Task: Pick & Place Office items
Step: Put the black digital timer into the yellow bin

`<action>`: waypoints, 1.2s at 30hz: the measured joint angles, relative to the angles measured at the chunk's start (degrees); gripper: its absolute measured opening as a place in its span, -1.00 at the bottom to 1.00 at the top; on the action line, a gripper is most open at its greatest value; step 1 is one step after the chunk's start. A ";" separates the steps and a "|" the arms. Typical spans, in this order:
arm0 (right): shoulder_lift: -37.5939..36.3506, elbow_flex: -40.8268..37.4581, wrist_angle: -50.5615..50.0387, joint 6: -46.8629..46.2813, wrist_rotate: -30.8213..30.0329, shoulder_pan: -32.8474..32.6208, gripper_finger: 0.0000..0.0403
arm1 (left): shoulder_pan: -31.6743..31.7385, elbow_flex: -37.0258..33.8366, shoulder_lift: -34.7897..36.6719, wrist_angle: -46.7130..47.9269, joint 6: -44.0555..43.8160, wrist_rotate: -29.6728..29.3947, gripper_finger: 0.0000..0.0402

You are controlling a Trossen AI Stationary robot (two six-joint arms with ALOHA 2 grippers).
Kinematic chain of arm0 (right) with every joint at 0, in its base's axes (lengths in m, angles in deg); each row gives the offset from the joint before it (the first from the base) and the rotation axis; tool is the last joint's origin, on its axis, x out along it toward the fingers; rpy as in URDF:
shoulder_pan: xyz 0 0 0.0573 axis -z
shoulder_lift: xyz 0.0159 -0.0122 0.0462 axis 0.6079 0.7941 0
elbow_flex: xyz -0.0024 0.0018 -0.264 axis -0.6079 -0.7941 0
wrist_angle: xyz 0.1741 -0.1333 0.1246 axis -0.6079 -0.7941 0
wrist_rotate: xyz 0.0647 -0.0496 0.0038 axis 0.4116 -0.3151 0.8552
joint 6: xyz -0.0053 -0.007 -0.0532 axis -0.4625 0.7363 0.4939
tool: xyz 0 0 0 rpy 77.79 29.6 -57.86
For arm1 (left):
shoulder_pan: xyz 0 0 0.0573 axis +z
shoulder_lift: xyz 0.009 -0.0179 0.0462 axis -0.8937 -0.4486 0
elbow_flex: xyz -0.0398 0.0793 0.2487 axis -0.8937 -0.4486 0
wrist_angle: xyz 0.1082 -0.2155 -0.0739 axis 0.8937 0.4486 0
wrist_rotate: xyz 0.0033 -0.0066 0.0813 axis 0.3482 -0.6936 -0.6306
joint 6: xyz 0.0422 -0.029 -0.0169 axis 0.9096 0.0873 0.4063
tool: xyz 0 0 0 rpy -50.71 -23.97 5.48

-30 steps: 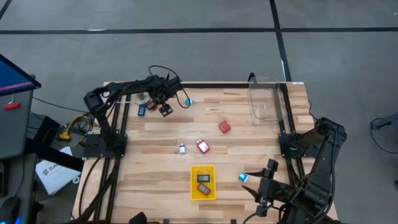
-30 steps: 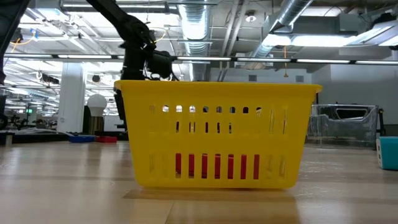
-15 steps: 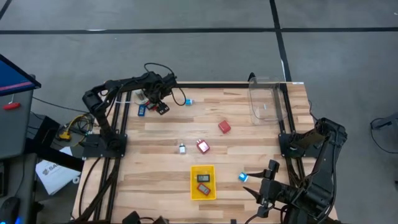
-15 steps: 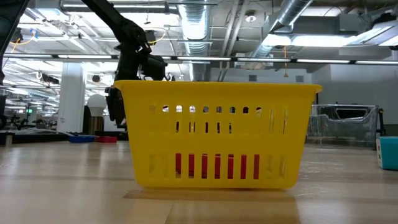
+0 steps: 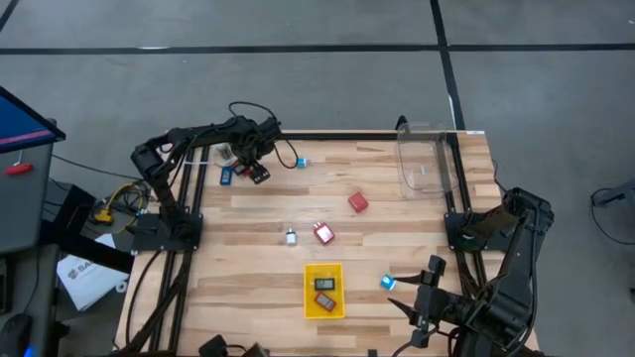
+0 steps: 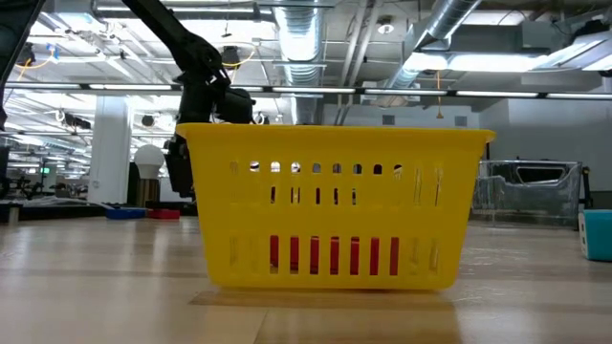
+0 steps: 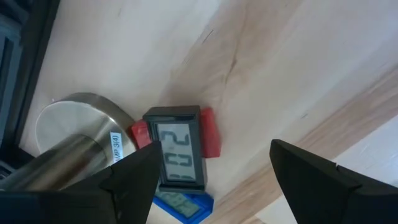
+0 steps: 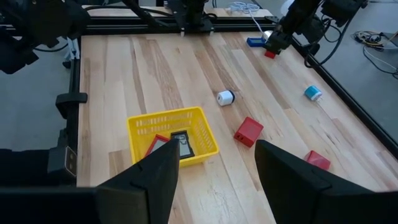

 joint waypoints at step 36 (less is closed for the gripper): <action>0.00 0.00 0.17 0.24 0.09 -0.33 0.01 | 3.54 -3.21 0.07 -1.90 -1.81 -3.34 0.47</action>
